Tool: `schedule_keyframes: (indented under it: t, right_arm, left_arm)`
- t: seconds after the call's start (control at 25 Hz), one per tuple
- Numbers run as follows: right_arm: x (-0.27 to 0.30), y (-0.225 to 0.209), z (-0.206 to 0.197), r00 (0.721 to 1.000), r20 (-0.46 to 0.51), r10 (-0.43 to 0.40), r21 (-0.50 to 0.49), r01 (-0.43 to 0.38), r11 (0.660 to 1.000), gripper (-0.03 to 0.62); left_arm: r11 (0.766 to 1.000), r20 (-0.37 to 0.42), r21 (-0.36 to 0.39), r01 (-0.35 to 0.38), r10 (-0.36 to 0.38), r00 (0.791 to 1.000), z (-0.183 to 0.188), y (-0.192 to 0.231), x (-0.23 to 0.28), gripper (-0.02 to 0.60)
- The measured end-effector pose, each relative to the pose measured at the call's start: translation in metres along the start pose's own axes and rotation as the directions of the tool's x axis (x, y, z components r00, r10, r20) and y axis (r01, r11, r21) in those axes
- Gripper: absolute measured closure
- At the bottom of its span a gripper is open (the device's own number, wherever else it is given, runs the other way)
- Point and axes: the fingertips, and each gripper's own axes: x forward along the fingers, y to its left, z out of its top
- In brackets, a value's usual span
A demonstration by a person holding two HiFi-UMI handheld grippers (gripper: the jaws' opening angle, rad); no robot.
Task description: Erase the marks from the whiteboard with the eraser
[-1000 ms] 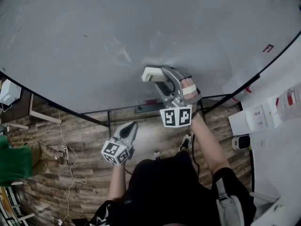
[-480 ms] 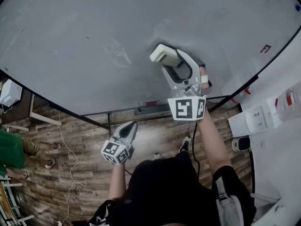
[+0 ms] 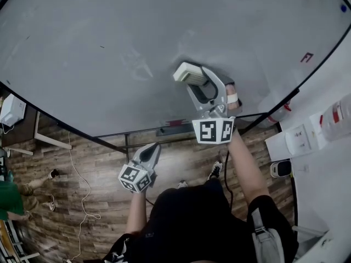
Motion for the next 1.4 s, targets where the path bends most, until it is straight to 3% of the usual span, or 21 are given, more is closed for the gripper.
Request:
schedule_keyframes:
  t: [0.24,0.56,0.72,0.96,1.16,1.28,1.4]
  right_arm:
    - [0.001,0.066,-0.015,0.994,-0.027,0.106,-0.125,-0.109,0.986,0.339]
    - [-0.004,0.104,-0.033,0.981,-0.071,0.180,-0.164,-0.189,0.968,0.339]
    - [-0.002,0.089,-0.023,0.986,-0.054,0.159,-0.153,-0.166,0.974,0.339]
    - [0.004,0.024,0.004,0.999,0.005,0.052,-0.088,-0.051,0.995,0.339]
    - [0.001,-0.016,0.005,0.999,0.015,-0.029,0.014,0.029,1.000,0.339]
    - [-0.001,-0.007,-0.001,1.000,-0.001,-0.031,0.001,0.031,1.000,0.339]
    - [-0.003,0.023,-0.015,1.000,-0.021,0.022,-0.020,-0.022,1.000,0.339]
  left_arm:
    - [1.000,-0.008,-0.006,-0.002,0.002,1.000,-0.006,-0.001,-0.001,0.571]
    - [1.000,-0.011,-0.012,-0.008,0.008,1.000,-0.008,0.001,-0.005,0.571]
    - [1.000,-0.007,-0.010,-0.005,0.005,1.000,-0.006,0.000,-0.005,0.571]
    - [1.000,-0.005,-0.005,-0.006,0.006,1.000,-0.003,0.000,-0.006,0.571]
    - [1.000,-0.003,-0.002,-0.008,0.008,1.000,-0.002,0.001,-0.005,0.571]
    - [1.000,-0.002,-0.007,-0.014,0.014,1.000,-0.003,0.003,-0.007,0.571]
    - [1.000,-0.007,-0.012,-0.016,0.016,1.000,-0.007,0.002,-0.008,0.571]
